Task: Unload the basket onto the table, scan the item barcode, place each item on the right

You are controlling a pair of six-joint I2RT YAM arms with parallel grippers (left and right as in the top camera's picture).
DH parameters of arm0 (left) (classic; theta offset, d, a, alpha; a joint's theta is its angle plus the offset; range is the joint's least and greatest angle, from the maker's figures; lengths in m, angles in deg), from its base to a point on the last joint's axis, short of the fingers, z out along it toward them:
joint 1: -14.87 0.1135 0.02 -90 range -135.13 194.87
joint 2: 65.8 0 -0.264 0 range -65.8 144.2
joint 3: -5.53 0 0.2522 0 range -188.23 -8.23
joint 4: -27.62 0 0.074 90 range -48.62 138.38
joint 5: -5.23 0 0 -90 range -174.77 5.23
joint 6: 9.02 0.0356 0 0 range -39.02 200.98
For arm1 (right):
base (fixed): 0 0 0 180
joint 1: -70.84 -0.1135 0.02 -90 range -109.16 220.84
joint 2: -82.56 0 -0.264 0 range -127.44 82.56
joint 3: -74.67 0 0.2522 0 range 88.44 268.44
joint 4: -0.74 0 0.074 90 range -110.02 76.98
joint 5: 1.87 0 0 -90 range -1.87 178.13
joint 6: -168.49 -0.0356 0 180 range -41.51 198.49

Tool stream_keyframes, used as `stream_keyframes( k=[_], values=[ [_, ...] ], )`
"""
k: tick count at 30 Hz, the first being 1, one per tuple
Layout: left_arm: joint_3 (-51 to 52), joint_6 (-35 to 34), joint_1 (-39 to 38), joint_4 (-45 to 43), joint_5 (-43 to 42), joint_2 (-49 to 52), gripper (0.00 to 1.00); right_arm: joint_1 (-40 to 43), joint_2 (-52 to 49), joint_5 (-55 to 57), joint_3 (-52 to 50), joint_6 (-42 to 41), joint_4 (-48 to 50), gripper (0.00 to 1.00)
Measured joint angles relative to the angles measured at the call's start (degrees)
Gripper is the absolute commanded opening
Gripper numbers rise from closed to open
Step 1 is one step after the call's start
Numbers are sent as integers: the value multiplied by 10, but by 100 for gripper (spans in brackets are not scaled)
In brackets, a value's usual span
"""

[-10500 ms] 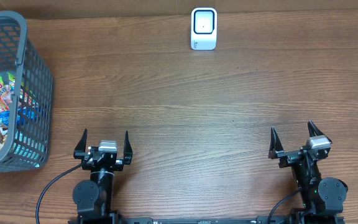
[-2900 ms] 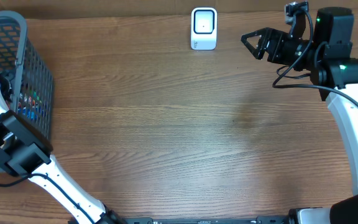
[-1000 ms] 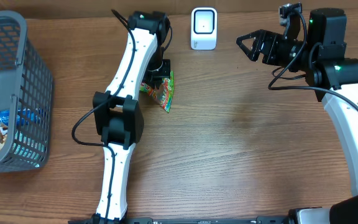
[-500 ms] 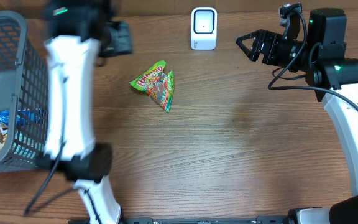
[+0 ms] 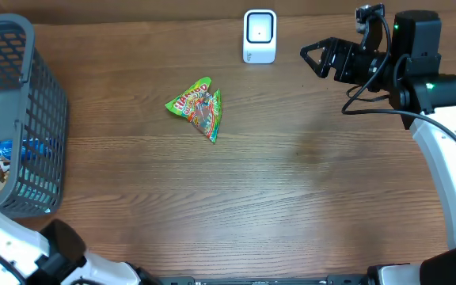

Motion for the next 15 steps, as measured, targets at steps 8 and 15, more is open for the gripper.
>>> stream_keyframes(
  k=[8,15],
  values=[
    [2,4,16,-15,-60,168,98,0,0,0,0,0,0,90],
    [4,15,7,17,-85,287,98,0,0,0,0,0,0,90]
  ],
)
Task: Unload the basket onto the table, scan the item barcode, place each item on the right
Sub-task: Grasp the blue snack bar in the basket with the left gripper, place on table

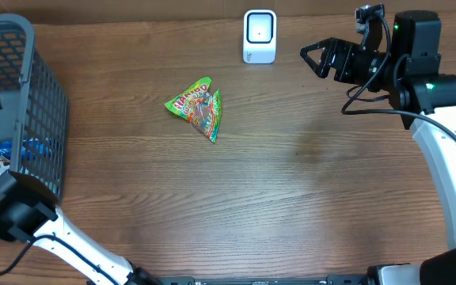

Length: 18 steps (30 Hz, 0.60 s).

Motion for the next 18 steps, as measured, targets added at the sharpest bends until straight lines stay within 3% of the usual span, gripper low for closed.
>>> stream_keyframes(
  k=[11,18],
  values=[
    [6,11,-8,5,-7,68,98,0,0,0,0,0,0,90],
    [69,11,-8,-37,-1,68,97,0,0,0,0,2,-2,90]
  ],
)
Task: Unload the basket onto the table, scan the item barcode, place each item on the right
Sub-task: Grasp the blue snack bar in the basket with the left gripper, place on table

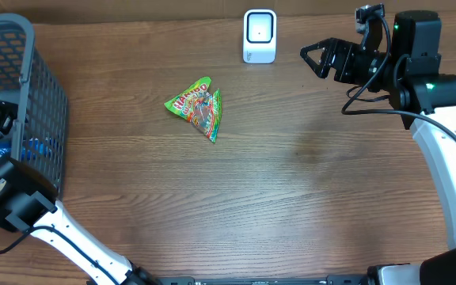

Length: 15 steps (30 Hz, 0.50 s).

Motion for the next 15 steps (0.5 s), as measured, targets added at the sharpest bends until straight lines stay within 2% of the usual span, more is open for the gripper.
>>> stream_keyframes(
  k=[8,12,13,15],
  values=[
    [135,0,-7,-100,3,2,93,0,0,0,0,0,0,90],
    [175,0,-7,-133,5,2,83,0,0,0,0,0,1,90],
    [181,1,-7,-139,6,2,78,0,0,0,0,0,1,90],
    [185,2,-7,-143,7,2,47,0,0,0,0,0,2,90]
  ],
)
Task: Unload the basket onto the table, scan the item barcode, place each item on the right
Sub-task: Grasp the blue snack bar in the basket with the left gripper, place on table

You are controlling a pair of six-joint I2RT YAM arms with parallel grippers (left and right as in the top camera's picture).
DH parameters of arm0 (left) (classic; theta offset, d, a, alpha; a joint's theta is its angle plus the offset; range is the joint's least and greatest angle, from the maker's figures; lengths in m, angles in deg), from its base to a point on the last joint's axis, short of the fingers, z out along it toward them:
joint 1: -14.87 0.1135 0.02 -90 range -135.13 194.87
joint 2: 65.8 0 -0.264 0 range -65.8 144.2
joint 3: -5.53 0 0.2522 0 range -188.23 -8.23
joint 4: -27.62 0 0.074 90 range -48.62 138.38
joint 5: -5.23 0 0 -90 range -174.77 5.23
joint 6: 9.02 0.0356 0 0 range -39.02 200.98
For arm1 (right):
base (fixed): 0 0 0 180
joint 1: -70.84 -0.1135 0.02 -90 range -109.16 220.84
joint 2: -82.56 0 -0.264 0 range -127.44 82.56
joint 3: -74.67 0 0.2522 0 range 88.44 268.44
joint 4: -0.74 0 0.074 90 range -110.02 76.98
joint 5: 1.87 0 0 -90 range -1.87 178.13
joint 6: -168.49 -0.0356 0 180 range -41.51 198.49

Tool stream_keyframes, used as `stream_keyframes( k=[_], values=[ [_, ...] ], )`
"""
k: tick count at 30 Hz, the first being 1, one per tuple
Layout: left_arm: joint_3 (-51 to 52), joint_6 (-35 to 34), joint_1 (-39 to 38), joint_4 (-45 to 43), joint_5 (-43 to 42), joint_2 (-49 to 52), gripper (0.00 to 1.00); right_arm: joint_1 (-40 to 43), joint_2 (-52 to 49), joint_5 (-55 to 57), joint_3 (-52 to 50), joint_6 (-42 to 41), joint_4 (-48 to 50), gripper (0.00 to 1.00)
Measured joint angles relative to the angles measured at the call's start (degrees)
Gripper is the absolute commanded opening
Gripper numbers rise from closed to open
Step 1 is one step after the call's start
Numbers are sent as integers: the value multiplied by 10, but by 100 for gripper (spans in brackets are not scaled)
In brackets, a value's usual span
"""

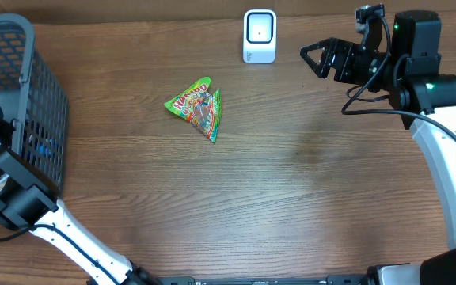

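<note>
A green candy bag (198,107) lies flat on the wooden table, left of centre. The white barcode scanner (260,36) stands at the far edge. My right gripper (312,61) hangs open and empty to the right of the scanner. My left arm (5,194) reaches down into the grey mesh basket (22,47) at the left edge. Its gripper is hidden under the wrist inside the basket. Something blue (46,147) shows through the basket's mesh wall.
The basket's tall wall (50,119) stands between the left arm and the table's middle. The right arm's white link (450,166) runs along the right edge. Bare wood (291,182) lies in front of the candy bag and the scanner.
My left arm has sunk deeper into the basket, and its wrist now covers the gripper that showed above the basket floor before. The candy bag, scanner and right arm are unmoved.
At first my left arm lay low at the bottom left corner, outside the basket. Then it stood raised beside the basket's near wall, then its gripper was over the basket's inside, and now it is lower in there. The right gripper stayed open by the scanner throughout.
</note>
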Motion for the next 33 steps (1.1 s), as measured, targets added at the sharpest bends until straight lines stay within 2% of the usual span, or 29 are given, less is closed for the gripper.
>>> stream_keyframes(
  k=[2,3,10,13,16,20,23,29,33],
  values=[
    [0,0,0,-2,-1,0,16,0,0,0,0,0,1,90],
    [0,1,0,-2,0,0,4,0,0,0,0,0,1,90],
    [0,7,-3,-1,6,-3,4,0,0,0,0,0,1,90],
    [-15,13,-3,29,4,-1,4,0,0,0,0,0,2,90],
    [-92,15,-3,89,-4,5,4,0,0,0,0,0,2,90],
    [-286,17,-7,181,-16,2,4,0,0,0,0,0,3,90],
    [-366,29,-14,198,-20,-18,4,0,0,0,0,0,3,90],
    [-408,48,-71,199,-24,-123,4,0,0,0,0,0,3,90],
    [-414,81,-141,201,-25,-201,4,0,0,0,0,0,3,90]
  ],
)
